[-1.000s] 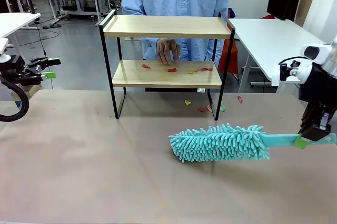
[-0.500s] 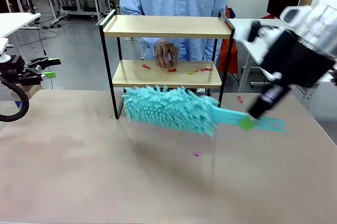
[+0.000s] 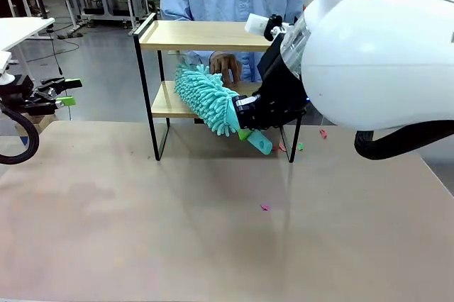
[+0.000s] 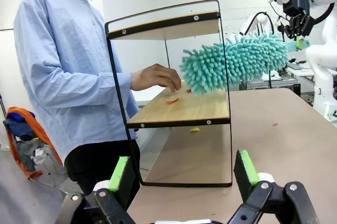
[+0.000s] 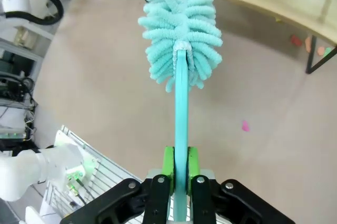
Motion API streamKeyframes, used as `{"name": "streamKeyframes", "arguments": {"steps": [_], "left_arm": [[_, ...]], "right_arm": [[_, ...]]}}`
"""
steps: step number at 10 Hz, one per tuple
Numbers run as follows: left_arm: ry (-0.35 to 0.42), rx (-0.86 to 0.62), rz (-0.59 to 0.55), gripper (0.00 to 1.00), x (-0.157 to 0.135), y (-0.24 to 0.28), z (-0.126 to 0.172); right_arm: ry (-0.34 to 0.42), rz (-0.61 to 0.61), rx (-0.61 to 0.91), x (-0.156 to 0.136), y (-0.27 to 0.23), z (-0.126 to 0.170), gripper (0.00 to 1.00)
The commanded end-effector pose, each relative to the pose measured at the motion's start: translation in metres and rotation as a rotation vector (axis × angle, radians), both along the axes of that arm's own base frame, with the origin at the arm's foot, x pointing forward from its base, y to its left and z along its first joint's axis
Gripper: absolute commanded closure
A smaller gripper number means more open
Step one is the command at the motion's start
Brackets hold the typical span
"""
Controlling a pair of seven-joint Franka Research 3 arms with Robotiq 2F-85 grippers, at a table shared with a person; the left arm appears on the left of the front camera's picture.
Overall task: Clean the shelf.
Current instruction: Clean the specific section of the Shelf indicated by the human with the Duster.
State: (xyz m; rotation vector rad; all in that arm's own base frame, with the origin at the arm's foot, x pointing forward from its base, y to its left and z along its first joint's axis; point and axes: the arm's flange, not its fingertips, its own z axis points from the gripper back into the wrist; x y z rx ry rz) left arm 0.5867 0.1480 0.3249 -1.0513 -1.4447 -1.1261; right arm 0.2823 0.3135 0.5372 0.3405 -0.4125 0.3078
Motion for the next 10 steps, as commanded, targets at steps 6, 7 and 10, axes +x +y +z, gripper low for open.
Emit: {"name": "streamKeyframes", "arguments": {"steps": [6, 7, 10], "left_arm": [[-0.009, 0.007, -0.007, 0.00, -0.003, -0.001, 0.003], [-0.009, 0.007, -0.007, 0.00, -0.003, -0.001, 0.003], [-0.009, 0.007, -0.007, 0.00, -0.003, -0.001, 0.003]], "right_arm": [[-0.035, -0.139, -0.040, 0.018, 0.050, 0.008, 0.87], [-0.032, -0.167, -0.031, 0.026, 0.065, 0.008, 0.87], [-0.072, -0.222, -0.009, 0.051, 0.119, 0.004, 0.87]]}}
